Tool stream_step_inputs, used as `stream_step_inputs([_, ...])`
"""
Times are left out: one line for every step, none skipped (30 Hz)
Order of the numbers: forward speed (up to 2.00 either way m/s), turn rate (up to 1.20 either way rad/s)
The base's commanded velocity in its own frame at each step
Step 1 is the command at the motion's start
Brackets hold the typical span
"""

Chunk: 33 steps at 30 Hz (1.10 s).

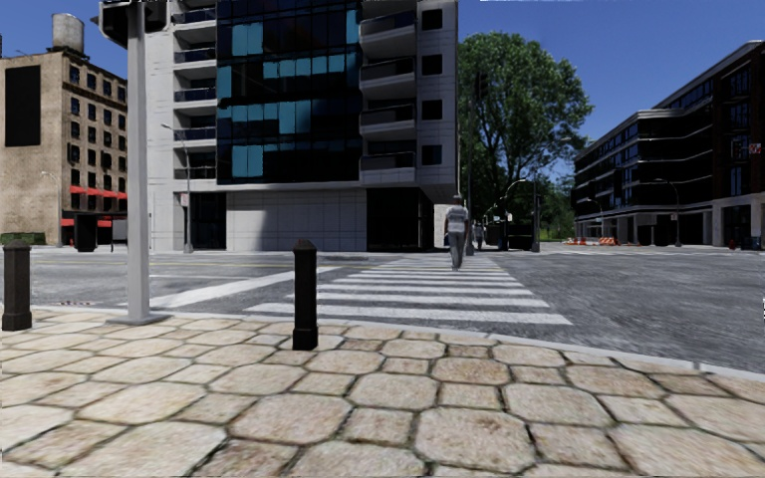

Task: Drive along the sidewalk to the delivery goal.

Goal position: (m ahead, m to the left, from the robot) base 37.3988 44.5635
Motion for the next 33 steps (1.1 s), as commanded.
stream_step_inputs([1.64, -0.81])
stream_step_inputs([1.64, -1.06])
stream_step_inputs([1.64, -1.2])
stream_step_inputs([1.64, -1.2])
stream_step_inputs([1.64, -1.2])
stream_step_inputs([1.64, -1.2])
stream_step_inputs([1.64, -1.2])
stream_step_inputs([1.64, -1.2])
stream_step_inputs([1.64, -1.2])
stream_step_inputs([1.64, -0.81])
stream_step_inputs([1.64, 0.0])
stream_step_inputs([1.64, 0.0])
stream_step_inputs([1.64, 0.0])
stream_step_inputs([1.64, 0.0])
stream_step_inputs([1.66, 0.0])
stream_step_inputs([1.7, 0.0])
stream_step_inputs([1.76, 0.0])
stream_step_inputs([1.76, 0.0])
stream_step_inputs([1.82, 0.0])
stream_step_inputs([1.86, 0.0])
stream_step_inputs([1.88, 0.39])
stream_step_inputs([1.88, 0.39])
stream_step_inputs([1.9, 0.6])
stream_step_inputs([1.91, 0.76])
stream_step_inputs([1.91, 0.89])
stream_step_inputs([1.92, 0.98])
stream_step_inputs([1.92, 1.07])
stream_step_inputs([1.92, 1.15])
stream_step_inputs([1.92, 1.15])
stream_step_inputs([1.92, 1.2])
stream_step_inputs([1.92, 0.86])
stream_step_inputs([1.92, 0.14])
stream_step_inputs([1.93, 0.04])
